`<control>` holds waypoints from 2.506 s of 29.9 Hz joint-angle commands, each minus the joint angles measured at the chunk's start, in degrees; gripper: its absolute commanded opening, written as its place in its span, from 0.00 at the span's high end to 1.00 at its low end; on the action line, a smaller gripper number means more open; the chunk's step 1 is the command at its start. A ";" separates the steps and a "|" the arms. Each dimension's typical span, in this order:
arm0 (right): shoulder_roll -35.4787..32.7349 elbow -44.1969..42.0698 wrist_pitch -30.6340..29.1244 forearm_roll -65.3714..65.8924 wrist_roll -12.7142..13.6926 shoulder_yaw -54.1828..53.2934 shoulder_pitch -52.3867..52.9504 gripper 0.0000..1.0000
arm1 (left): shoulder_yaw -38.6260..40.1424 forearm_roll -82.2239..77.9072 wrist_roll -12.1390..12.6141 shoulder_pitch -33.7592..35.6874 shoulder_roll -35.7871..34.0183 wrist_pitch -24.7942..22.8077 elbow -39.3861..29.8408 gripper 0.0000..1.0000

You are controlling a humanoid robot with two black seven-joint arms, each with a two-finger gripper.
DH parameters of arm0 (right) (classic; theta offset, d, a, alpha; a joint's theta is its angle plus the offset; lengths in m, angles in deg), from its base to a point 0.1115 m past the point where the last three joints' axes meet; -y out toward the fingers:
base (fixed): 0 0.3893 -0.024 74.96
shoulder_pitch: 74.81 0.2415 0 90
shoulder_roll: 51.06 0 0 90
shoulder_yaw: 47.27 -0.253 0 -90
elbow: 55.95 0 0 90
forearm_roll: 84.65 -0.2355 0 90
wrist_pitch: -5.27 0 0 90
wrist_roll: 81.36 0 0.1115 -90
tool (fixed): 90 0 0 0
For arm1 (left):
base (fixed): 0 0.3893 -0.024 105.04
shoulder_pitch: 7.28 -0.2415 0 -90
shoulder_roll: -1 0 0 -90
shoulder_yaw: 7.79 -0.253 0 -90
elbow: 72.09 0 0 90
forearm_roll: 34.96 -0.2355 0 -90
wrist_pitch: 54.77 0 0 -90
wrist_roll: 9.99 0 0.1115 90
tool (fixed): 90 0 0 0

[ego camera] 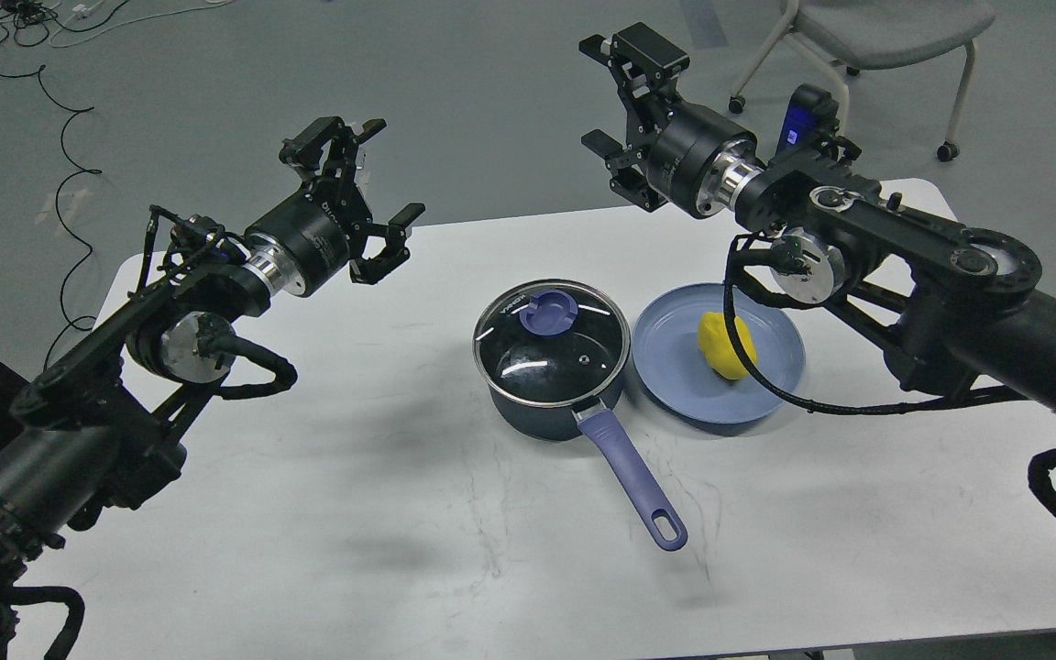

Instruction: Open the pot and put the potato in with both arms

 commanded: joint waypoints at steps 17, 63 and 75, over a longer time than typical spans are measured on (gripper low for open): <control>0.02 0.00 0.33 0.05 -0.17 -0.07 0.55 0.00 | 2.66 0.34 -2.02 0.62 0.02 5.12 -0.07 0.02; -4.11 0.53 0.42 -0.03 -0.43 -0.51 -0.15 0.00 | -15.26 -103.29 -14.50 11.95 -0.59 21.11 -23.98 0.02; -6.13 0.53 0.42 -0.21 -0.34 -1.47 -1.55 0.00 | -17.99 -109.61 -14.41 11.95 1.69 21.20 -23.36 0.02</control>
